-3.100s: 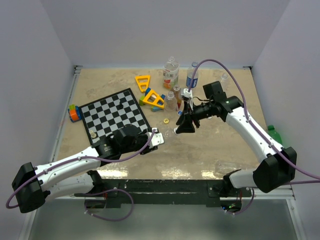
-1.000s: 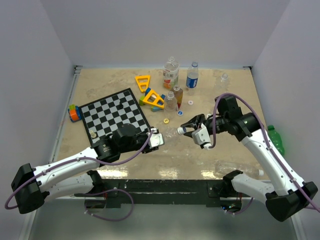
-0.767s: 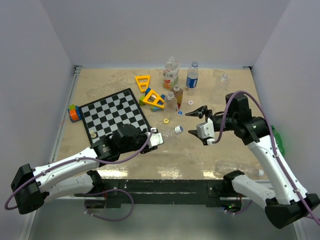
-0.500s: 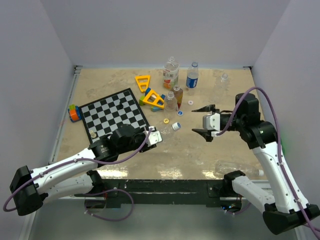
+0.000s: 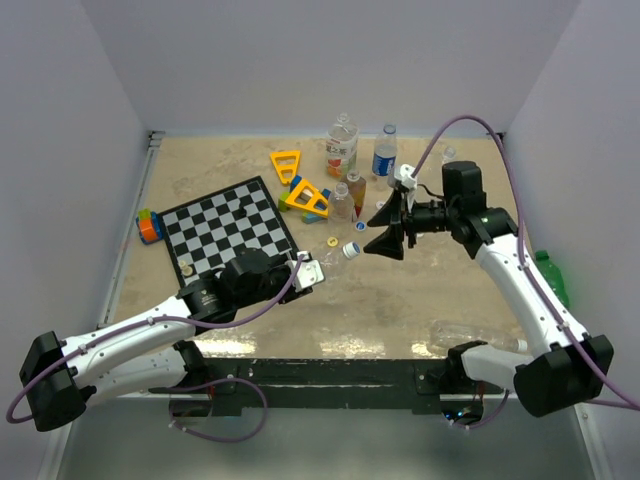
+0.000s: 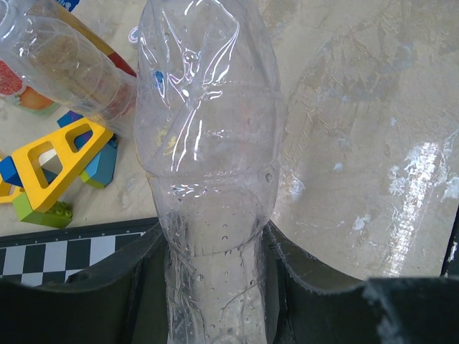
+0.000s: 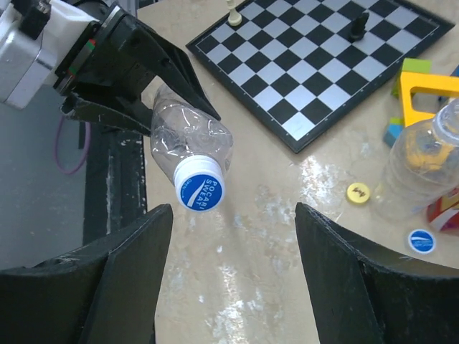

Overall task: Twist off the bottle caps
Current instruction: Unscrew the bottle cap from the plastic bottle.

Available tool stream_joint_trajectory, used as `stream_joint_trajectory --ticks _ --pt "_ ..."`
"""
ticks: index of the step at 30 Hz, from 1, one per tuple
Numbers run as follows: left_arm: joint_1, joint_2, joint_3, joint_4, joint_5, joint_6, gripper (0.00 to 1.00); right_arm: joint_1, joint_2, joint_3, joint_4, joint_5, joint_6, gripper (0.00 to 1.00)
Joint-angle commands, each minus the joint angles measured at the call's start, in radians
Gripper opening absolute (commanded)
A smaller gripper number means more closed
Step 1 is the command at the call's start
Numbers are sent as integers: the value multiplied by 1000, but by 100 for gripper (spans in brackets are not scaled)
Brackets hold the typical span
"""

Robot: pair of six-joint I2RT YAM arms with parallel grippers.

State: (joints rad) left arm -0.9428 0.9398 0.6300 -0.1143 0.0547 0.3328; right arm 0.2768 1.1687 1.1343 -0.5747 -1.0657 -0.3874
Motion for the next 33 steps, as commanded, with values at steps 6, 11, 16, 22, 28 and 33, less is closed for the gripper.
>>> stream_joint_trajectory --ticks 6,11,16,22,28,33 --pt "1 -13 4 28 -7 -9 0 79 54 7 62 -19 150 73" --pt "1 -12 2 28 -4 -11 0 94 69 10 64 -16 156 71" --pt "-1 -12 4 30 -4 -11 0 105 83 9 76 1 166 64" --pt "1 -12 4 30 -4 -11 0 108 91 19 75 -17 163 39" --pt "1 -13 2 30 -4 -11 0 117 88 31 33 -34 96 9" --pt "1 -18 0 28 -4 -9 0 134 121 102 -146 -4 -199 0"
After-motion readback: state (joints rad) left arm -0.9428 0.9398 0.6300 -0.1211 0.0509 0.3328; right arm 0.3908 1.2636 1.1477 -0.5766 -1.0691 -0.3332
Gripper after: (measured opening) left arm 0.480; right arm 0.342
